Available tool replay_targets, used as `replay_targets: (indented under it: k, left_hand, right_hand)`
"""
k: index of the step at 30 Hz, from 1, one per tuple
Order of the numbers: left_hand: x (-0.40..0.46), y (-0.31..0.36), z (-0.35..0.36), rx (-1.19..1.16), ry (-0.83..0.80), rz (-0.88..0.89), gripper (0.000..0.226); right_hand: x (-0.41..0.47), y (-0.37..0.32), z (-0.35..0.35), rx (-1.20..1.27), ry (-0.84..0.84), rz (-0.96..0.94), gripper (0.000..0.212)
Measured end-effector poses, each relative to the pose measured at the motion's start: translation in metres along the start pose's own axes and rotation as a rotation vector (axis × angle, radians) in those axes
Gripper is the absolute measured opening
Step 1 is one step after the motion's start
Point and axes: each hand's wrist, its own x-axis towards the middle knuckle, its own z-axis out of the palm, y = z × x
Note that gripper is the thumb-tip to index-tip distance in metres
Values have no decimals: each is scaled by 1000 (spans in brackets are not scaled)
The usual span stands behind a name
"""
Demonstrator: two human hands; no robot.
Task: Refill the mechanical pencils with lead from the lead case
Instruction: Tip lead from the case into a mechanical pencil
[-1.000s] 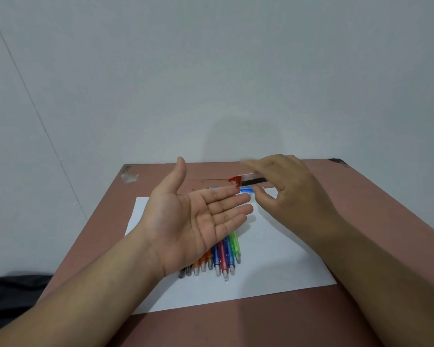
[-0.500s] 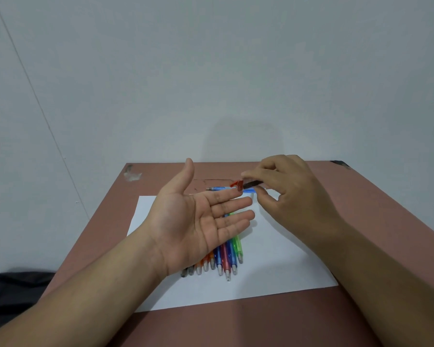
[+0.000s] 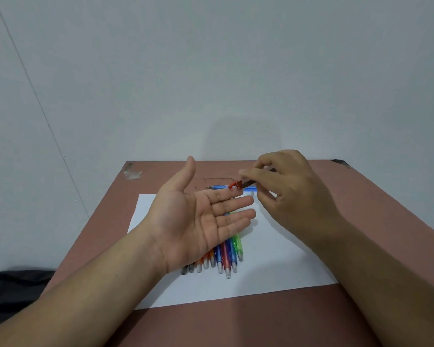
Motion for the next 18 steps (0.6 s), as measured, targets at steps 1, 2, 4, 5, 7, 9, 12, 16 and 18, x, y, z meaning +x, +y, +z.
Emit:
replay_targets:
  k: [1, 2, 4, 5, 7, 9, 12, 16, 18]
  left_hand:
    - [0, 0, 0, 3, 0, -2, 98]
    - [0, 0, 0, 4, -2, -2, 98]
    - [0, 0, 0, 4, -9, -2, 98]
    - [0, 0, 0, 6, -10, -2, 98]
    - [0, 0, 0, 14, -5, -1, 97]
    - [1, 0, 0, 17, -5, -4, 96]
    - [1, 0, 0, 20, -10, -3, 96]
    - [1, 0, -1, 37, -3, -4, 94]
    - [1, 0, -2, 44, -5, 0, 93]
  right_hand:
    - [0, -1, 0, 2, -4, 4, 51]
    - [1, -2, 0, 3, -7, 10, 57]
    - [1, -1, -1, 0, -12, 24, 59]
    - [0, 0, 0, -2, -20, 29, 52]
    - [-1, 0, 0, -1, -28, 32, 42]
    - [0, -3, -1, 12, -47, 59, 54]
    - [0, -2, -2, 17, -54, 72, 55]
    - [-1, -3, 0, 5, -59, 58, 55]
    - [0, -4, -1, 12, -60, 76, 65]
